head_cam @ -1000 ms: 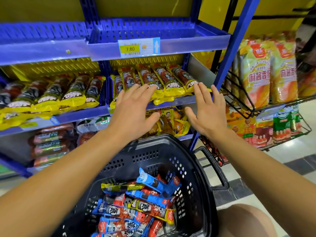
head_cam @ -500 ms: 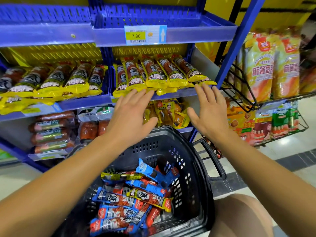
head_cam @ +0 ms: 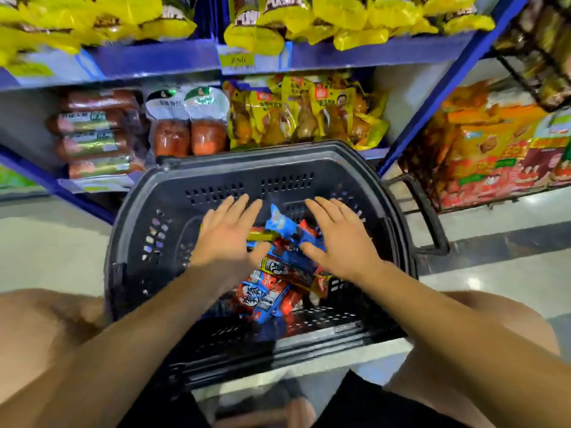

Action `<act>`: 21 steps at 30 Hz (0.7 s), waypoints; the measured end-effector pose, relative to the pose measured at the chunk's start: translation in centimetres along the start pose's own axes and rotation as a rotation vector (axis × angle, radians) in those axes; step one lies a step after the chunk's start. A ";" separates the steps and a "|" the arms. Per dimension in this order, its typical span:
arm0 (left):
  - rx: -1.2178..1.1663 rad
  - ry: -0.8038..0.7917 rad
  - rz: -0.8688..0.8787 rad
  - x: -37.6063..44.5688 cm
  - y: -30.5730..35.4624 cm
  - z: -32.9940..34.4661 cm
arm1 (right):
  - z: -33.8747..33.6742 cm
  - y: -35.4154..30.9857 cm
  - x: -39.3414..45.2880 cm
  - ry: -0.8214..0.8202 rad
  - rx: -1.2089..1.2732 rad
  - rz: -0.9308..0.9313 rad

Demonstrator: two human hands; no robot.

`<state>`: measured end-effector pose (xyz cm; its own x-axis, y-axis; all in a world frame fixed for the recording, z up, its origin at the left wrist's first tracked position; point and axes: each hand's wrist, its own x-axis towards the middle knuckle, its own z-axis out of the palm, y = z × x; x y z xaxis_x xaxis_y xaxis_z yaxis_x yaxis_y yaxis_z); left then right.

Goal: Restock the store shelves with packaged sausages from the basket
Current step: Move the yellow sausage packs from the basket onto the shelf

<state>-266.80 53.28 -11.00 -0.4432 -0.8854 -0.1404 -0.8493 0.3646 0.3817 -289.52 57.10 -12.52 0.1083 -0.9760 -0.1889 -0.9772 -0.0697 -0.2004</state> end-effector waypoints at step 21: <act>-0.170 -0.145 -0.152 -2.5 -7.8 7.0 | 17.5 -2.5 7.1 -0.588 0.005 0.081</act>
<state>-261.08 54.62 -20.00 -0.3611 -0.8710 -0.3330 -0.8542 0.1658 0.4928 -283.15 54.00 -30.23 0.1181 -0.7002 -0.7041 -0.9858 0.0023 -0.1677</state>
